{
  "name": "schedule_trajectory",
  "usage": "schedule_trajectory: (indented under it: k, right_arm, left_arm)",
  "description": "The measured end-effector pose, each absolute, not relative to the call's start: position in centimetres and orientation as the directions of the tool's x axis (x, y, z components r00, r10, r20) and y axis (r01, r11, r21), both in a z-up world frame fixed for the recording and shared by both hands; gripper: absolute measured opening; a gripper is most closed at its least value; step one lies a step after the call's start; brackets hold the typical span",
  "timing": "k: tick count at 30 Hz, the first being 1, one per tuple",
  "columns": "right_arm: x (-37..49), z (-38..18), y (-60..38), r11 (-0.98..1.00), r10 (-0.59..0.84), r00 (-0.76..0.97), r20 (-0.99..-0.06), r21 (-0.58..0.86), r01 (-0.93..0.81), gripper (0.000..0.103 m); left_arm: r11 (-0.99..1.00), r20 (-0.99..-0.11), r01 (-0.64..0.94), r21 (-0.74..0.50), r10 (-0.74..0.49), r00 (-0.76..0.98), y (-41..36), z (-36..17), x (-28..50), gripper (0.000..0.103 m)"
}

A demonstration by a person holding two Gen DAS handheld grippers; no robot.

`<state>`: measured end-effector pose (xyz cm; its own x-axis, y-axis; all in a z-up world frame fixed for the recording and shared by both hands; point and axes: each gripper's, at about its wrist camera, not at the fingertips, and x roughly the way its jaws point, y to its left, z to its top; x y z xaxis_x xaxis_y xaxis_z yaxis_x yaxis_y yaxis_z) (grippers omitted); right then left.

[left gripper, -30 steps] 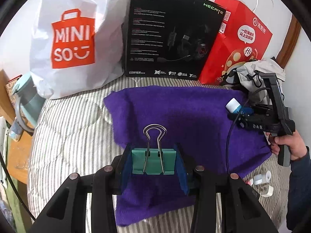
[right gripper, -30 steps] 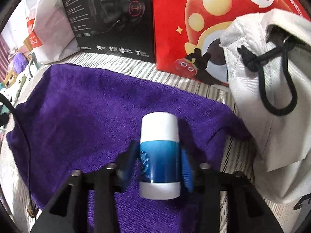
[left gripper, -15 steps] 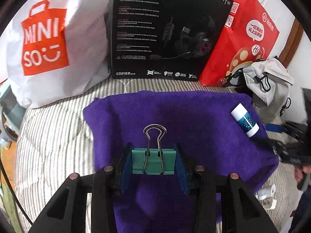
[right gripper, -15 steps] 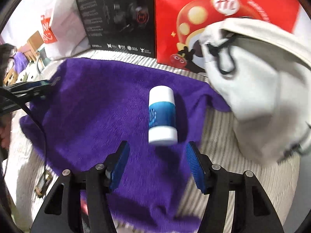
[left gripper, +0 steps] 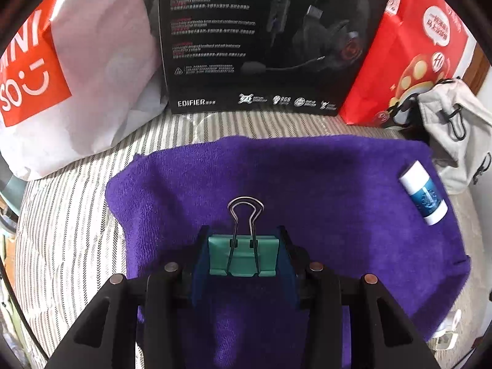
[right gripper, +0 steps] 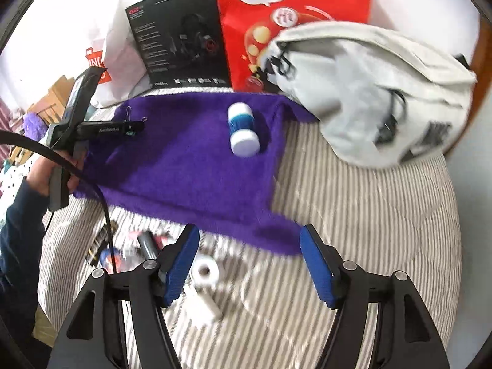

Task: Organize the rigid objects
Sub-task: 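Lower the green clip onto the purple towel and open the left tool, then grasp the black Grand Reserve box with the left tool while the right tool grasps the white charger cube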

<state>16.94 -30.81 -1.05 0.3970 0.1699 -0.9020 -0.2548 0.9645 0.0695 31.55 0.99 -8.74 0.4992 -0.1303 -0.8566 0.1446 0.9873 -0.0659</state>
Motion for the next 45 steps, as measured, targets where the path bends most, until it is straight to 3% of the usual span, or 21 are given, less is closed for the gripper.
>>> schedule_trajectory:
  k: [4, 6, 7, 8, 13, 19, 28, 31, 40, 43, 45]
  right_arm:
    - [15.4, -1.3, -31.9, 0.970, 0.158, 0.381, -0.911, 0.069, -0.235, 0.068]
    - [15.0, -1.4, -32.1, 0.971, 0.148, 0.378, -0.914, 0.062, -0.229, 0.068]
    - [14.7, -1.4, -32.2, 0.972, 0.145, 0.380, -0.914, 0.060, -0.227, 0.068]
    - [14.5, -1.2, -32.3, 0.973, 0.140, 0.382, -0.914, 0.056, -0.224, 0.068]
    - [13.3, 0.0, -32.5, 0.972, 0.153, 0.405, -0.902, 0.063, -0.227, 0.068]
    - [11.6, 1.1, -32.6, 0.971, 0.155, 0.432, -0.889, 0.056, -0.232, 0.068]
    - [9.5, 1.1, -32.0, 0.972, 0.129, 0.434, -0.891, 0.027, -0.233, 0.069]
    - [8.6, 0.7, -31.7, 0.973, 0.115, 0.427, -0.897, 0.016, -0.229, 0.069]
    - [6.3, 0.2, -31.6, 0.968, 0.095, 0.405, -0.909, -0.010, -0.250, 0.069]
    - [6.5, -0.2, -31.8, 0.972, 0.087, 0.393, -0.916, -0.009, -0.236, 0.069]
    - [6.7, -0.5, -31.9, 0.973, 0.086, 0.389, -0.917, -0.007, -0.231, 0.069]
  left_arm:
    - [0.985, -0.866, 0.173, -0.015, -0.099, 0.490, 0.0, -8.8, 31.5, 0.043]
    - [0.980, -0.874, 0.199, 0.023, -0.076, 0.479, -1.1, -8.9, 31.3, 0.059]
    - [0.978, -0.877, 0.202, 0.059, -0.046, 0.478, -1.7, -9.0, 31.2, 0.073]
    - [0.977, -0.877, 0.196, 0.078, -0.027, 0.481, -2.0, -9.0, 31.0, 0.077]
    - [0.982, -0.886, 0.182, 0.048, -0.042, 0.461, -1.9, -7.9, 28.9, 0.077]
    - [0.973, -0.844, 0.202, 0.110, -0.016, 0.536, -2.3, -3.6, 23.0, 0.077]
    - [0.958, -0.833, 0.285, 0.023, -0.140, 0.536, -2.0, -3.6, 13.4, 0.077]
    - [0.957, -0.844, 0.288, -0.046, -0.191, 0.500, -2.1, -5.3, 11.2, 0.064]
    - [0.942, -0.860, 0.333, -0.039, -0.202, 0.469, -3.0, -8.1, 10.3, 0.059]
    - [0.929, -0.876, 0.371, -0.002, -0.181, 0.447, -3.7, -9.1, 10.3, 0.048]
    - [0.918, -0.867, 0.394, 0.044, -0.161, 0.471, -4.3, -9.2, 9.9, 0.048]
